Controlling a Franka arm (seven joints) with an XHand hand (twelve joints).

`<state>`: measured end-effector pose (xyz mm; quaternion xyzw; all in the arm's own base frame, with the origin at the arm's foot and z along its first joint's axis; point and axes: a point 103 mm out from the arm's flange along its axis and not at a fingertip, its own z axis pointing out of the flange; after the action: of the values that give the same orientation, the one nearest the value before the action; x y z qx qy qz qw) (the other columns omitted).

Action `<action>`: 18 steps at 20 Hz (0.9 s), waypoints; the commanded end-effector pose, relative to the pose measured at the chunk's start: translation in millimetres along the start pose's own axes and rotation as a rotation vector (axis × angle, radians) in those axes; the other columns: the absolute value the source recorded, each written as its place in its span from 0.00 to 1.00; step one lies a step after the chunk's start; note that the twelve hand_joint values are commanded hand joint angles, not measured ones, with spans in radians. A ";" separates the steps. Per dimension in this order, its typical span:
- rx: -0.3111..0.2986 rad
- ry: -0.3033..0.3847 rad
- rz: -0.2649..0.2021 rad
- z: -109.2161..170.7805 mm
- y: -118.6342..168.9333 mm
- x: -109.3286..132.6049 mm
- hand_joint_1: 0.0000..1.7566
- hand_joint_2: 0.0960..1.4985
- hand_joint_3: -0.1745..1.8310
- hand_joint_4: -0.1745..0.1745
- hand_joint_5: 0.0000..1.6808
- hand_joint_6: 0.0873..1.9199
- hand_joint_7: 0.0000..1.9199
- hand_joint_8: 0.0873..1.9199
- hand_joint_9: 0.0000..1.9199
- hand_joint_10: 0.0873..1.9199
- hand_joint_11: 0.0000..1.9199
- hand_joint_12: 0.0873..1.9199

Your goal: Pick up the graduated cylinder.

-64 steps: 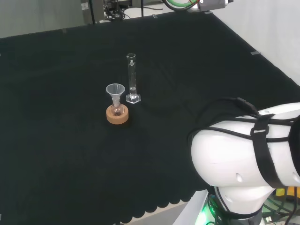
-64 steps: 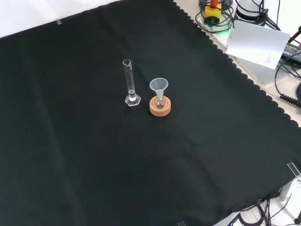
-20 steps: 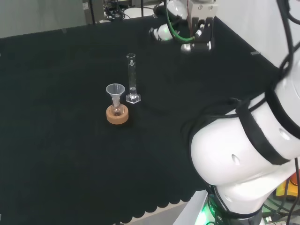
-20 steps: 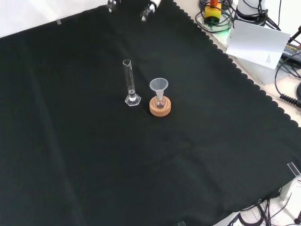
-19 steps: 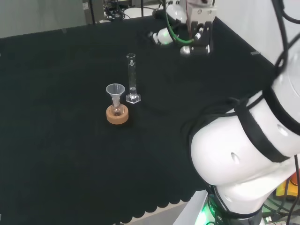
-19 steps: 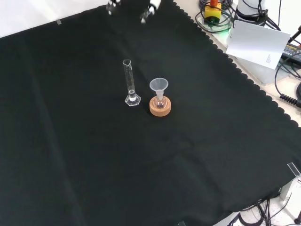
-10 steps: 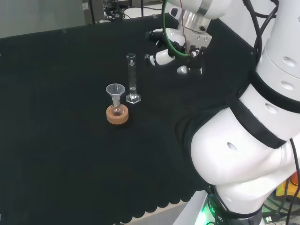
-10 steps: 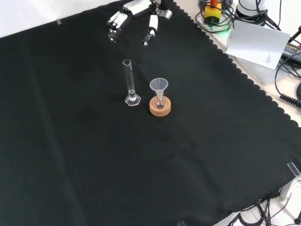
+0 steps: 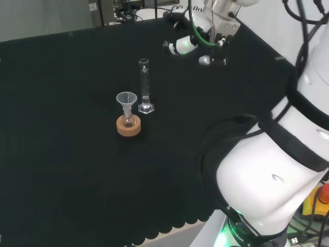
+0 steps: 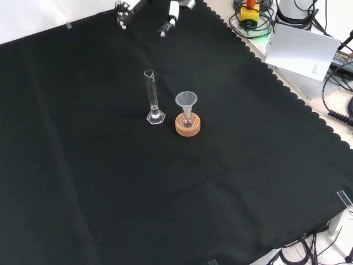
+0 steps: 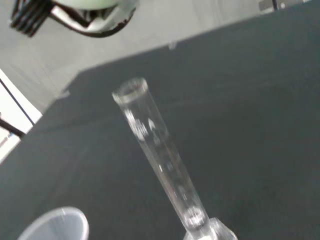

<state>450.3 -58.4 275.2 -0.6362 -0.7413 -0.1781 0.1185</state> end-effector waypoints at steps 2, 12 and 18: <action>0.118 0.168 0.091 124.3 5.6 -31.5 0.52 0.36 0.40 0.35 0.31 0.00 0.17 0.32 0.28 0.29 0.13 0.69; 0.137 0.182 0.089 131.8 1.5 -35.4 0.52 0.35 0.41 0.35 0.32 0.00 0.18 0.32 0.29 0.29 0.14 0.69; 0.117 0.216 0.075 143.0 -4.4 -30.4 0.53 0.35 0.41 0.34 0.33 0.00 0.19 0.32 0.29 0.29 0.15 0.69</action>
<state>463.5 -37.8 190.0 -0.6356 -0.7267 -0.1740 0.1941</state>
